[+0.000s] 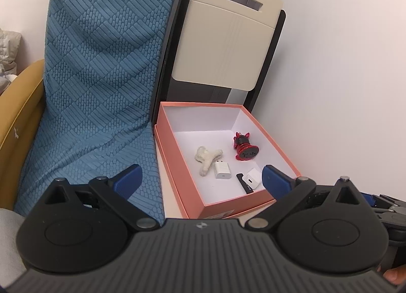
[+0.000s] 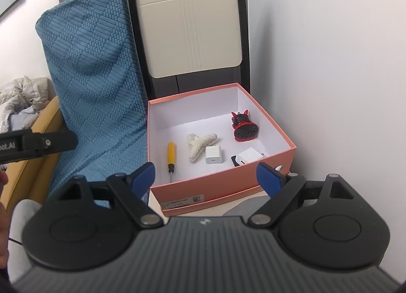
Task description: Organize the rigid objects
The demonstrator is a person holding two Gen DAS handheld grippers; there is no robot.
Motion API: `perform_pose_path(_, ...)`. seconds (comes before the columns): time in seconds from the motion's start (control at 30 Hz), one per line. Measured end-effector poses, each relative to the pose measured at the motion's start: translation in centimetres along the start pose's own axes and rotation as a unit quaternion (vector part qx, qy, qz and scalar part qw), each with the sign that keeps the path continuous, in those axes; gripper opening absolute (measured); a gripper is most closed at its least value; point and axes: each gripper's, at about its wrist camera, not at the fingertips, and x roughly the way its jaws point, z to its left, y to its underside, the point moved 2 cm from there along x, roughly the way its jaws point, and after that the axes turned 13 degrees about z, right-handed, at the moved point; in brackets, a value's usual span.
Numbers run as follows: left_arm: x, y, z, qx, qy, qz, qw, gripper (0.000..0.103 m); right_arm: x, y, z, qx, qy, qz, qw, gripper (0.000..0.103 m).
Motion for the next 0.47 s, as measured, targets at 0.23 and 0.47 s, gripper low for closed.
perform_pose_path(0.23,0.03,0.05,0.26,-0.002,-0.001,0.004,1.0,0.102,-0.04,0.0,0.0,0.001,0.002,0.0,1.0,0.088)
perform_pose_path(0.47,0.14,0.12,0.23,-0.001,0.0,0.004,1.0,0.102,0.06,0.06,0.26,-0.003,0.002,-0.001,1.0,0.088)
